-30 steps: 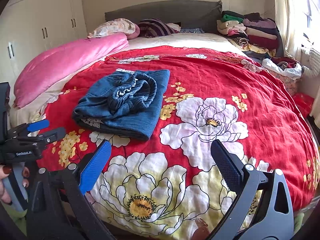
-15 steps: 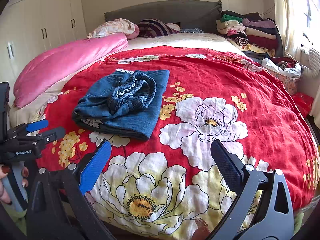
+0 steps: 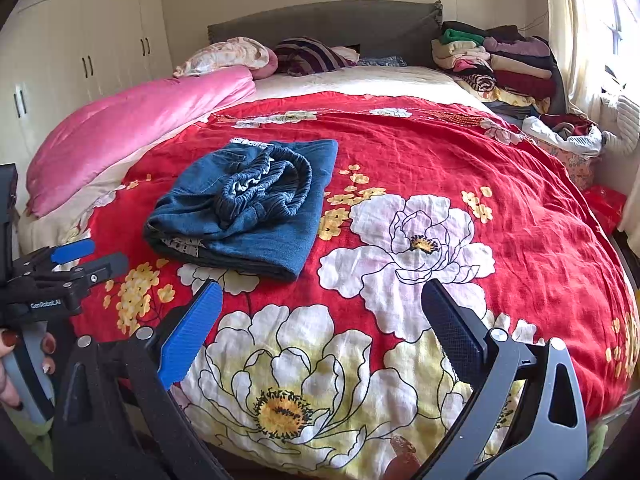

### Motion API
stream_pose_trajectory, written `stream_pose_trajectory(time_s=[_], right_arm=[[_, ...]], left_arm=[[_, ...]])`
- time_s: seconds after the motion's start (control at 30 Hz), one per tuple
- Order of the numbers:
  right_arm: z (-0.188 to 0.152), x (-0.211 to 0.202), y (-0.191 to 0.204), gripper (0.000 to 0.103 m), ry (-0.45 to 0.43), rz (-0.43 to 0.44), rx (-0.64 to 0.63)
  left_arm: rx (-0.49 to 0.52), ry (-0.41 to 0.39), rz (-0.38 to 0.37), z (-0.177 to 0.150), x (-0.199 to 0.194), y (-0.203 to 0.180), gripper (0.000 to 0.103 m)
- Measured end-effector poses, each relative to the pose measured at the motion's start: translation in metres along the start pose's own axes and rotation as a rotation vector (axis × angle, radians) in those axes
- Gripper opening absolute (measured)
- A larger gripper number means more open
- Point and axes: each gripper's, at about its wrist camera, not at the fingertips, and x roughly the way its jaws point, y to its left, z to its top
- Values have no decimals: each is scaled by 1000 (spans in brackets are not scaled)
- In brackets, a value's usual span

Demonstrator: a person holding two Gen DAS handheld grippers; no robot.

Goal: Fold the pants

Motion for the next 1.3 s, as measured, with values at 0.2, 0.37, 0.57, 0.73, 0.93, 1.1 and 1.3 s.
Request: stream_pose_trajectory(time_s=[0.2, 0.37, 0.57, 0.73, 0.93, 1.1, 1.3], right_arm=[[0, 0, 0, 94, 0, 1, 0], [0, 0, 0, 94, 1, -1, 0], [0, 1, -1, 94, 5, -3, 1], [-1, 3, -4, 94, 10, -11, 11], [-1, 10, -35, 94, 3, -75, 89], [17, 18, -107, 94, -14, -224, 172], [52, 69, -246, 94, 69, -424, 302]], left_arm=[[-2, 0, 0, 0, 0, 0, 99], [-5, 6, 4, 0, -1, 2, 99], [2, 5, 11, 1, -1, 2, 99], [1, 9, 40, 2, 0, 2, 99], [-102, 9, 149, 21, 9, 45, 99], [-165, -1, 288, 66, 43, 120, 99], [-191, 71, 421, 127, 117, 199, 99]])
